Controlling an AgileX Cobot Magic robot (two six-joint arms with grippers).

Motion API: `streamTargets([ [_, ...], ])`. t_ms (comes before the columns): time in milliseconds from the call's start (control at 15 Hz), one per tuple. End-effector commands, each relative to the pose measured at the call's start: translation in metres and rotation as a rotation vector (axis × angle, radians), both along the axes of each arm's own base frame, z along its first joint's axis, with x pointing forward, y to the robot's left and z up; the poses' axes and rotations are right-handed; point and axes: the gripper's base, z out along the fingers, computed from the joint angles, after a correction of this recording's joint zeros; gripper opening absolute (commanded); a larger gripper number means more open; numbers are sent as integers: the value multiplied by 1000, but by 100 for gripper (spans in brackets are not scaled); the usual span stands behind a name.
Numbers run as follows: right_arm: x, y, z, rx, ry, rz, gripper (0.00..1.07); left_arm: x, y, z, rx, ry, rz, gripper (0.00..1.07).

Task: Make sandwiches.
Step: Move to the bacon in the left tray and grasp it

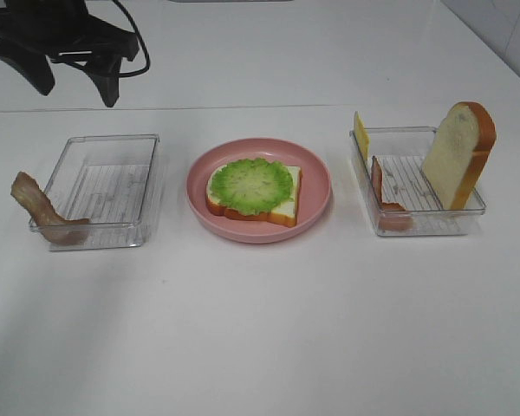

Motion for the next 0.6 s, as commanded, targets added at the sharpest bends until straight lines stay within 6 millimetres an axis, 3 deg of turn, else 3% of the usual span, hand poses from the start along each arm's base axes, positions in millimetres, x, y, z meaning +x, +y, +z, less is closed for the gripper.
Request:
streamTargets([
  [67,-2,0,0,-11,-25,-2,85,-27,16,4,47,86,58,74],
  [333,-2,0,0,-11,-25,-2,85,-40,54,-7,46,155,180,74],
  [600,-2,0,0,-11,-25,-2,85,-49,59,-31,83,205,172,74],
])
